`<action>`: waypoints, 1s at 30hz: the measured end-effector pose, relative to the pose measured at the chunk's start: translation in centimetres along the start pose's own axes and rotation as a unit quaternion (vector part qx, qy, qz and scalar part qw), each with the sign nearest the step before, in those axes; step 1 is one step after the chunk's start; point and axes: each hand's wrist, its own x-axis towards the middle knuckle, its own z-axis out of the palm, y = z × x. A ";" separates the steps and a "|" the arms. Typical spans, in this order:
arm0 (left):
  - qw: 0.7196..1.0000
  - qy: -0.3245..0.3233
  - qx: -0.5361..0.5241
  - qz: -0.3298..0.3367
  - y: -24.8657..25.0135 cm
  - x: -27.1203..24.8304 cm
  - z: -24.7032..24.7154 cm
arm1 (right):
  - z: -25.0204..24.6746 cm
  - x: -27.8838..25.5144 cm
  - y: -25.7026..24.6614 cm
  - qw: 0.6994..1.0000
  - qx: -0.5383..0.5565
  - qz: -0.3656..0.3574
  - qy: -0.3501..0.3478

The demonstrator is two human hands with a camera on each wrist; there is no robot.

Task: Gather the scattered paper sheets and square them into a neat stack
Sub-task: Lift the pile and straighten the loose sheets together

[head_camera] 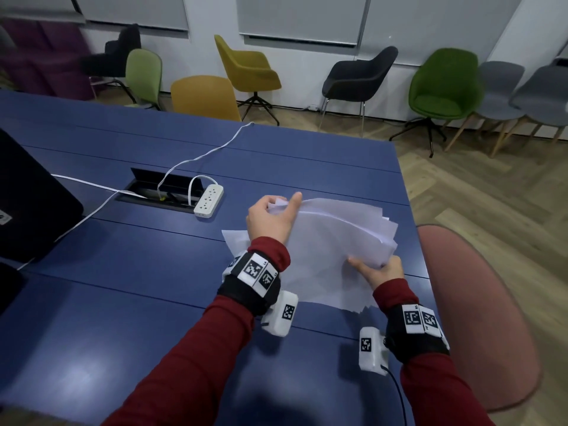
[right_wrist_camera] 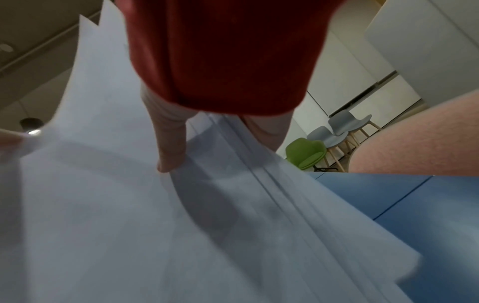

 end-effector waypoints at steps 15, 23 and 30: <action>0.963 -0.204 0.141 0.109 -2.5 2.2 -3.6 | -0.4 0.0 -3.0 0.993 0.083 -0.082 0.027; 0.838 -0.221 0.495 0.068 -5.2 3.0 -6.4 | -1.1 -0.5 0.4 0.997 0.068 -0.035 0.032; 0.920 -0.165 0.346 0.079 -5.3 3.0 -6.6 | -2.3 -0.7 -0.8 0.997 0.046 -0.059 0.014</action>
